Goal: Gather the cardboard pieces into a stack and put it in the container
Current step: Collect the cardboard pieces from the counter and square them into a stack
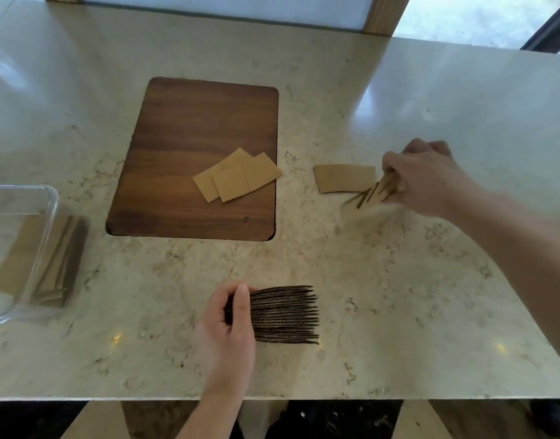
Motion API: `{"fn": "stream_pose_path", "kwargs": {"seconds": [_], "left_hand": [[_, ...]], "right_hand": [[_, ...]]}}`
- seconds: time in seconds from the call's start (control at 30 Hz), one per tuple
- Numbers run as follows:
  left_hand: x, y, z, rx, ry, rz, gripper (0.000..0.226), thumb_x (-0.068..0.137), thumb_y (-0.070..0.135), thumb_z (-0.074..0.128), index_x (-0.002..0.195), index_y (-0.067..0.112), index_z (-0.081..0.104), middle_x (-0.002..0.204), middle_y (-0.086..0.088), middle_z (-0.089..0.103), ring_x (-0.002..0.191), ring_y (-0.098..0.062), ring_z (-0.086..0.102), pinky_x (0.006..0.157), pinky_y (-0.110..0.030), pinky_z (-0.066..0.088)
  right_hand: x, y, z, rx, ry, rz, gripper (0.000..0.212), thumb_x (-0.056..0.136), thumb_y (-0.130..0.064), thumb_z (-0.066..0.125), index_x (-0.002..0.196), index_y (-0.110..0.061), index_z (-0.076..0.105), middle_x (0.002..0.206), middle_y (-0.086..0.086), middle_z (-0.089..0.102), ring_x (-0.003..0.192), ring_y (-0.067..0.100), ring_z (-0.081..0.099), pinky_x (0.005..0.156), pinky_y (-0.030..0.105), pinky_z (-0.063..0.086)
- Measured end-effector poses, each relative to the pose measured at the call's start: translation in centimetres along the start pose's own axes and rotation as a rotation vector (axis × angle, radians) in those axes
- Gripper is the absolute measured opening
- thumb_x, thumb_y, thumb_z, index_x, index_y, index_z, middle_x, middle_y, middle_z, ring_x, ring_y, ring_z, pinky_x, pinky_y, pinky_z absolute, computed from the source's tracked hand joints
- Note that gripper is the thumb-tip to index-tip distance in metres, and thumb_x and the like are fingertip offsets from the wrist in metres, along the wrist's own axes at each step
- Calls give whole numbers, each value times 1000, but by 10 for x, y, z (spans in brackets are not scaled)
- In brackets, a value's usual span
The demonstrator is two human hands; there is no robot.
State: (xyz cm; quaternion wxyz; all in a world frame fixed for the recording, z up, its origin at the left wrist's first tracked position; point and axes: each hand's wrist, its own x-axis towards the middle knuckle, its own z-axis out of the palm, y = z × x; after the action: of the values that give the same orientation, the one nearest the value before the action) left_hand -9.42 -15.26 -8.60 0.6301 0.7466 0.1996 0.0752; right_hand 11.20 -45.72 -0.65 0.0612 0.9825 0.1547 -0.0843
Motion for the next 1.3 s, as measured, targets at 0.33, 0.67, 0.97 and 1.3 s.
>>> {"fn": "stream_pose_path", "kwargs": {"seconds": [0.33, 0.67, 0.97, 1.3], "left_hand": [[-5, -10, -5, -133, -5, 49, 38, 99, 35, 60, 137, 32, 54, 143, -12, 57, 129, -39, 59, 106, -68, 50], [-9, 0, -9, -29, -31, 19, 46, 97, 44, 56, 140, 60, 51, 137, 20, 61, 132, -13, 60, 111, -54, 51], [-7, -2, -10, -66, -70, 65, 24, 101, 33, 53, 118, 30, 70, 111, 14, 73, 109, -20, 70, 95, -52, 59], [-3, 2, -2, -132, 12, 49, 7, 95, 41, 66, 95, 47, 63, 101, 16, 73, 95, -6, 69, 82, -33, 59]], "right_hand": [[-63, -191, 4, 404, -112, -363, 44, 88, 1, 62, 120, -26, 48, 98, -14, 46, 92, 11, 44, 72, 25, 44], [-59, -192, 8, 407, -54, -157, 39, 85, -72, 61, 100, -36, 58, 80, -15, 66, 70, 11, 65, 60, 29, 53], [-100, -168, 46, 1250, 87, 289, 50, 101, -59, 38, 106, -24, 73, 100, -6, 75, 96, 4, 69, 89, 26, 55], [-110, -224, 55, 1629, 120, 339, 32, 94, -34, 59, 125, -27, 65, 116, -15, 70, 108, 6, 66, 95, 35, 55]]}}
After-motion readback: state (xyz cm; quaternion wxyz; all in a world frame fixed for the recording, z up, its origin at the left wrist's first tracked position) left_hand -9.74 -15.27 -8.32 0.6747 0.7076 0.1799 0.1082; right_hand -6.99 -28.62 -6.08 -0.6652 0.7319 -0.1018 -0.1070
